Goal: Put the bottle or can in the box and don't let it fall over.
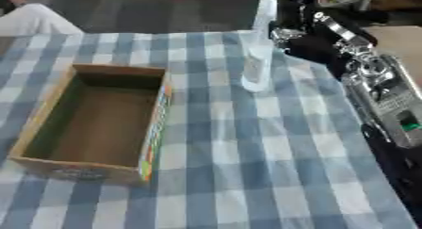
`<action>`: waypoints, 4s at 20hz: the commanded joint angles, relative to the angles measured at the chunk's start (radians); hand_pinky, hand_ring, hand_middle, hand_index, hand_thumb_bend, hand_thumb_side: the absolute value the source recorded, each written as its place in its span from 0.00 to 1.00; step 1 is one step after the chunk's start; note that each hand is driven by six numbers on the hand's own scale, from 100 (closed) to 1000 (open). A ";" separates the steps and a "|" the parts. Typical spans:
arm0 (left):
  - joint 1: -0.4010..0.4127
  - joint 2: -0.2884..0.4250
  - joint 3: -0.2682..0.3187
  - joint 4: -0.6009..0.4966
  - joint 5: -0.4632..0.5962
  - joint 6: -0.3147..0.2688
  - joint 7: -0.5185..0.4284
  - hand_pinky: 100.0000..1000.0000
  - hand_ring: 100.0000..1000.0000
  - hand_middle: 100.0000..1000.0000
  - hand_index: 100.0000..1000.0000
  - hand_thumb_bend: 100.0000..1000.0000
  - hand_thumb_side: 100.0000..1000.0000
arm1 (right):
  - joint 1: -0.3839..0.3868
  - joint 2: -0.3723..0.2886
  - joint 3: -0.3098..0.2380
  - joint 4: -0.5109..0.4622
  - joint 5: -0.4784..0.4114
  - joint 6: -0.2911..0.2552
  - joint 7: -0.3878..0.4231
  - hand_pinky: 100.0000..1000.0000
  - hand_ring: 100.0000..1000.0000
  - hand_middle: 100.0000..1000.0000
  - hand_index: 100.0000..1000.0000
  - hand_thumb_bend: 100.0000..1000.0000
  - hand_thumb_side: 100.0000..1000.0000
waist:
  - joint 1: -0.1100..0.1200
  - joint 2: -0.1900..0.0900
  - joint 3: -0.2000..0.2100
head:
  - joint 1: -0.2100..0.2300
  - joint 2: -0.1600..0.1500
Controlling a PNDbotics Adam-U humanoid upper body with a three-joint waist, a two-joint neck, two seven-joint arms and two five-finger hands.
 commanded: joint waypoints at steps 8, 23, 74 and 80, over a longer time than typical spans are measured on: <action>-0.011 0.022 0.002 -0.016 0.000 0.000 -0.005 0.41 0.64 0.64 0.69 0.00 0.67 | -0.045 0.002 -0.009 0.035 -0.007 -0.004 -0.011 1.00 1.00 1.00 0.97 0.00 0.30 | 0.004 -0.007 0.007 | -0.002 -0.015; -0.010 0.017 0.000 -0.016 0.000 0.003 -0.009 0.41 0.64 0.64 0.69 0.00 0.68 | -0.073 0.001 -0.011 0.077 0.025 -0.026 -0.002 1.00 1.00 1.00 0.97 0.00 0.28 | 0.008 0.012 0.019 | -0.010 -0.031; -0.015 0.008 -0.011 -0.019 0.000 0.010 -0.024 0.40 0.64 0.64 0.68 0.00 0.69 | -0.158 -0.018 -0.054 0.214 0.035 -0.086 0.031 1.00 1.00 1.00 0.97 0.00 0.38 | 0.027 0.053 0.038 | -0.032 -0.068; -0.014 0.007 -0.012 -0.019 0.000 0.011 -0.025 0.40 0.64 0.64 0.68 0.00 0.69 | -0.171 -0.026 -0.059 0.237 0.032 -0.106 0.051 1.00 1.00 1.00 0.97 0.00 0.38 | 0.029 0.058 0.042 | -0.036 -0.071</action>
